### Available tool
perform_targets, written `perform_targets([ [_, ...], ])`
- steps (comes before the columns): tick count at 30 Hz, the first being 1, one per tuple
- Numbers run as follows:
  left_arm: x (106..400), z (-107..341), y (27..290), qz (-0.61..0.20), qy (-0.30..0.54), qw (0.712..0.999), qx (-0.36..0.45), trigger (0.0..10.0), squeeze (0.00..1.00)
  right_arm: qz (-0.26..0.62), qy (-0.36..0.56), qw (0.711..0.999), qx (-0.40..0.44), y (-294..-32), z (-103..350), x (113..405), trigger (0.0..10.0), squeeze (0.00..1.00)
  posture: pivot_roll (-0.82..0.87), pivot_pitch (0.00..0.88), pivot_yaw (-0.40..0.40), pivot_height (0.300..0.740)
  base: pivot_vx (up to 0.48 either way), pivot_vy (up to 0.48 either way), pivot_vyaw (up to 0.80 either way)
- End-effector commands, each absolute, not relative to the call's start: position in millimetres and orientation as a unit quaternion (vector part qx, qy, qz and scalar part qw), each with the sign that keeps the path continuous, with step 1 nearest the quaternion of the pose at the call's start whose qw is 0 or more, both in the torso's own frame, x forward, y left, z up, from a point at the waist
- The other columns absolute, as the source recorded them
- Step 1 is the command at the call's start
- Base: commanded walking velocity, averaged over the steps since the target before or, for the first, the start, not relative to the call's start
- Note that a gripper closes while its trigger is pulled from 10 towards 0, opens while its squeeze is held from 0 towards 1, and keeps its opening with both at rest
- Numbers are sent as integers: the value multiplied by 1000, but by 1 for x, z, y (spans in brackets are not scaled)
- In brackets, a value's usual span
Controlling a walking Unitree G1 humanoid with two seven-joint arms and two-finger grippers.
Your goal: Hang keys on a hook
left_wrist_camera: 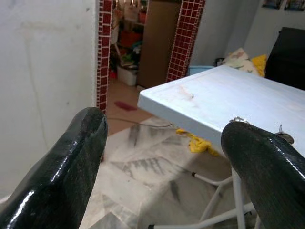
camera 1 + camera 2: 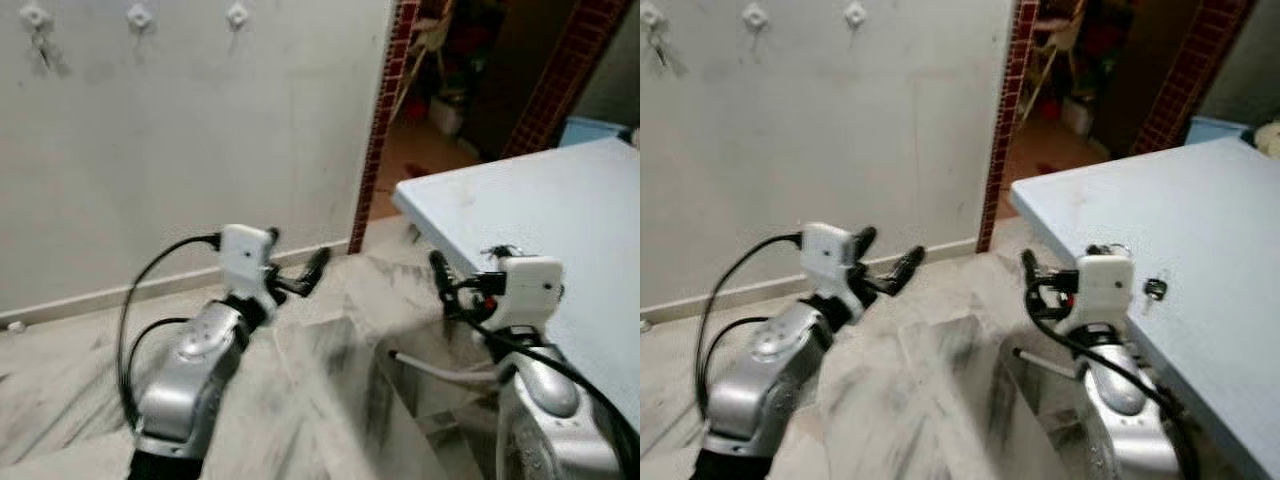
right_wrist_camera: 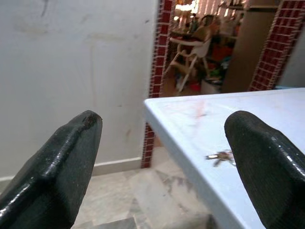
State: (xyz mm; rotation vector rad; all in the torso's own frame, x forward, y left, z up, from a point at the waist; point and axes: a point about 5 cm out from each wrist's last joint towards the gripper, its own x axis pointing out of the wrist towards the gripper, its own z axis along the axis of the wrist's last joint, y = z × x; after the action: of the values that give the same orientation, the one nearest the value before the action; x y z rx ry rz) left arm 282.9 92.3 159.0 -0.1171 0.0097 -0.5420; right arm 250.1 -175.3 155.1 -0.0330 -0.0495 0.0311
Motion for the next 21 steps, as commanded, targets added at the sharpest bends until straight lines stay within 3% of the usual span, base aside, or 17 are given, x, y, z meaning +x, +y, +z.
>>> perform_targets([
  [1, 285, 163, 98, -255, -1, 965, -54, 10000, 0, 22, -29, 999, -13, -171, 157, 252, 10000, 0, 68, 13, -72, 740, 0, 0, 0],
  [3, 287, 163, 99, -252, -1, 966, -52, 10000, 0, 22, -24, 999, -18, -171, 157, 253, 10000, 0, 68, 13, -72, 740, 0, 0, 0],
  [13, 302, 165, 113, -221, -7, 975, -24, 10000, 0, 22, -27, 999, -12, -171, 158, 256, 10000, 0, 72, 2, -77, 740, 0, 0, -790],
  [21, 300, 160, 108, -226, -3, 974, -21, 10000, 0, 20, -24, 999, -13, -173, 157, 255, 10000, 0, 63, 1, -70, 740, 0, 0, -788],
])
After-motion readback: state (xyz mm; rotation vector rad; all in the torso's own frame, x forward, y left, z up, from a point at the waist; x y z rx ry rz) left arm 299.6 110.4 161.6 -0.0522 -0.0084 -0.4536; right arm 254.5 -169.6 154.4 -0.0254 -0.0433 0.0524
